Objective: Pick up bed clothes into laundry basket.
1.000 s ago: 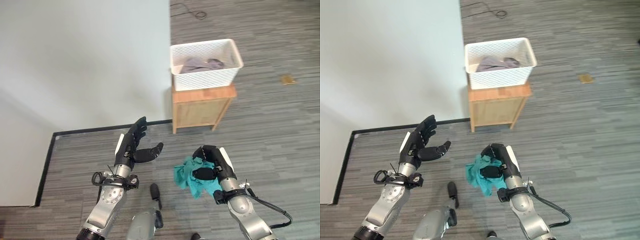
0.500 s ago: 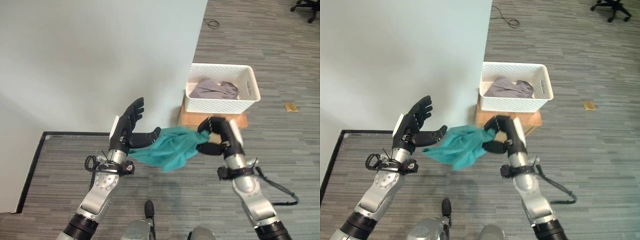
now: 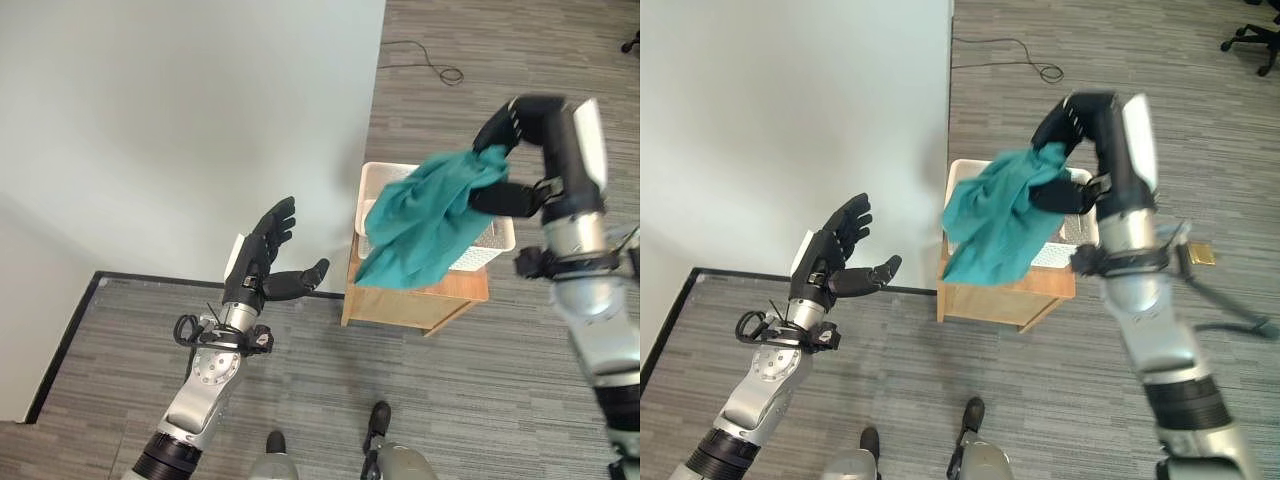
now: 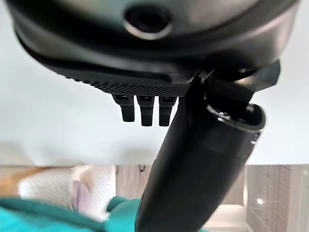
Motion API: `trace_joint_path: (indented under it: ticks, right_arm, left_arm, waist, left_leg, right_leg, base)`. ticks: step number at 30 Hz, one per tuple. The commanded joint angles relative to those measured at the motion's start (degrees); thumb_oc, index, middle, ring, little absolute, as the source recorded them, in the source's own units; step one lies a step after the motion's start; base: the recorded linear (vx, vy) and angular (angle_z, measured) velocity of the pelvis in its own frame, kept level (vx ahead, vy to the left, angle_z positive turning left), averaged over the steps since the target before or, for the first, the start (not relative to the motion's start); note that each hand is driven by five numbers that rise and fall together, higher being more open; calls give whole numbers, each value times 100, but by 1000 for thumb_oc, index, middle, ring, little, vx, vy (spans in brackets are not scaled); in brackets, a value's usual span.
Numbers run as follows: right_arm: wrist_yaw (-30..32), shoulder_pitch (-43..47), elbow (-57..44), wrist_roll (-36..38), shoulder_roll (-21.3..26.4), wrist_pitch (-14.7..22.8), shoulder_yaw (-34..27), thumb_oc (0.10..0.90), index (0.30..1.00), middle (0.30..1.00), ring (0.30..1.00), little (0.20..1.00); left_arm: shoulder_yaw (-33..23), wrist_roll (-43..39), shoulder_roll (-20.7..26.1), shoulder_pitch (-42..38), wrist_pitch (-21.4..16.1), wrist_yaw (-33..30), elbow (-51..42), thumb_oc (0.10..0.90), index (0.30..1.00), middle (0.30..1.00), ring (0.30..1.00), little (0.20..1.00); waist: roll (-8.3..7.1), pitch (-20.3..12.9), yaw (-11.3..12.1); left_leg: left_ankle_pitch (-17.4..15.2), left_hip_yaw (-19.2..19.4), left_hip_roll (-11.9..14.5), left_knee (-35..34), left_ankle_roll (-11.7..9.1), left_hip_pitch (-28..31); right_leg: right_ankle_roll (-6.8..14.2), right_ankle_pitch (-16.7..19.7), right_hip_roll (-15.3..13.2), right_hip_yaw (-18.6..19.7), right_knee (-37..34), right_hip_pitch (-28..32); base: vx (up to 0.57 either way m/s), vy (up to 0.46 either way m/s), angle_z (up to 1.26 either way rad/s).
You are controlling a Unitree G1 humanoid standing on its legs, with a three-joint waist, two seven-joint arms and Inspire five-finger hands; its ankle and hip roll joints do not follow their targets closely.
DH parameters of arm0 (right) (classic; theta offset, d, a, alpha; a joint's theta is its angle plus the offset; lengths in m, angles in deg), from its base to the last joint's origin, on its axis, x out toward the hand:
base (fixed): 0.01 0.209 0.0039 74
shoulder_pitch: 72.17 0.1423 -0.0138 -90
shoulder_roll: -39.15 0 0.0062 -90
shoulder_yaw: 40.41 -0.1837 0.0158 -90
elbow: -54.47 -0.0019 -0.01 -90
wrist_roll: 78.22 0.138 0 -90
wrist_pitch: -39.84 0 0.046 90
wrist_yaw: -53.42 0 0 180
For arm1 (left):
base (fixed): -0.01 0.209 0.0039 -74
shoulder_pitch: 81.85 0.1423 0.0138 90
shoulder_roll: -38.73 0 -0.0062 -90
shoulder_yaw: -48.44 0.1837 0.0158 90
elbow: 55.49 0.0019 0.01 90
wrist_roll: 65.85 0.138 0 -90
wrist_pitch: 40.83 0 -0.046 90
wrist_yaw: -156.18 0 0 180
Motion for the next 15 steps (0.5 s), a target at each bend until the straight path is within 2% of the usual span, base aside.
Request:
trace_joint_path:
  ticks: [1, 2, 3, 5, 7, 9, 11, 13, 14, 15]
  right_arm:
    - [350, 1202, -37, 562, 447, 650, 33, 400, 300, 300, 300, 300]
    - [380, 1676, 222, 661, 896, 637, 220, 400, 300, 300, 300, 300]
    - [425, 1837, 325, 677, 1080, 606, 269, 400, 300, 300, 300, 300]
    - [509, 2235, 591, 633, 1265, 552, 510, 400, 300, 300, 300, 300]
    - [574, 2431, 826, 607, 1266, 439, 665, 400, 300, 300, 300, 300]
    - [515, 2657, 1063, 549, 1351, 347, 936, 400, 300, 300, 300, 300]
    - [502, 2857, 1279, 497, 1405, 264, 1162, 400, 300, 300, 300, 300]
    - [495, 3141, 1524, 275, 1449, 194, 1526, 400, 300, 300, 300, 300]
    - [508, 3235, 1608, 167, 1444, 165, 1637, 400, 300, 300, 300, 300]
    - [521, 3374, 1680, 118, 1429, 135, 1749, 400, 300, 300, 300, 300]
  left_arm:
    - [-55, -230, 316, -167, -509, 41, -533, 800, 900, 900, 900, 900]
    - [2, -303, 352, -202, -493, 63, -554, 800, 900, 900, 900, 900]
    - [45, -343, 375, -213, -510, 62, -592, 800, 900, 900, 900, 900]
    - [88, -363, 330, -247, -501, 4, -612, 800, 900, 900, 900, 900]
    - [96, -379, 320, -284, -508, -51, -642, 800, 900, 900, 900, 900]
    - [159, -485, 324, -309, -522, -80, -649, 800, 900, 900, 900, 900]
    - [232, -527, 322, -301, -498, -105, -610, 800, 900, 900, 900, 900]
    - [317, -527, 246, -270, -478, -125, -452, 800, 900, 900, 900, 900]
    - [339, -504, 218, -279, -466, -137, -393, 800, 900, 900, 900, 900]
    - [361, -508, 207, -297, -491, -149, -347, 800, 900, 900, 900, 900]
  waist:
    - [-310, -659, 217]
    - [-335, -570, 210]
    - [-341, -508, 222]
    - [-277, -332, 253]
    - [-320, -219, 270]
    - [-342, -175, 294]
    - [-314, -192, 309]
    - [-188, -231, 387]
    - [-120, -226, 420]
    - [-94, -230, 440]
  left_leg:
    - [-547, -38, -334, 617, -59, -451]
    - [-577, -28, -204, 1428, -201, -744]
    - [-354, -28, -108, 1871, -274, -910]
    - [22, -246, 8, 2757, -356, -1350]
    - [136, -406, 37, 3129, -328, -1714]
    - [-34, -527, 50, 2904, -291, -1943]
    - [-200, -654, 50, 2337, -264, -1923]
    - [-24, -832, -36, 1182, -261, -1797]
    - [236, -895, -128, 834, -266, -1853]
    - [332, -889, -202, 603, -269, -1879]
  right_leg:
    - [539, -988, -393, -384, 170, 567]
    - [423, -1102, -348, -402, 87, 673]
    - [357, -1164, -319, -388, 49, 740]
    - [211, -1259, -216, -332, 22, 845]
    - [192, -1339, -199, -255, 22, 887]
    - [266, -1373, -229, -113, 22, 877]
    - [350, -1418, -222, 36, 22, 834]
    - [435, -1484, -136, 269, 22, 846]
    - [453, -1526, -79, 345, 22, 866]
    - [456, -1569, -57, 391, 22, 899]
  base:
    - [28, -191, 7]
    - [16, -166, 5]
    - [10, -157, 0]
    - [20, -92, -13]
    - [81, -53, -24]
    - [141, 67, -12]
    - [174, 102, -22]
    - [241, 88, -47]
    - [230, 48, -65]
    - [224, 33, -55]
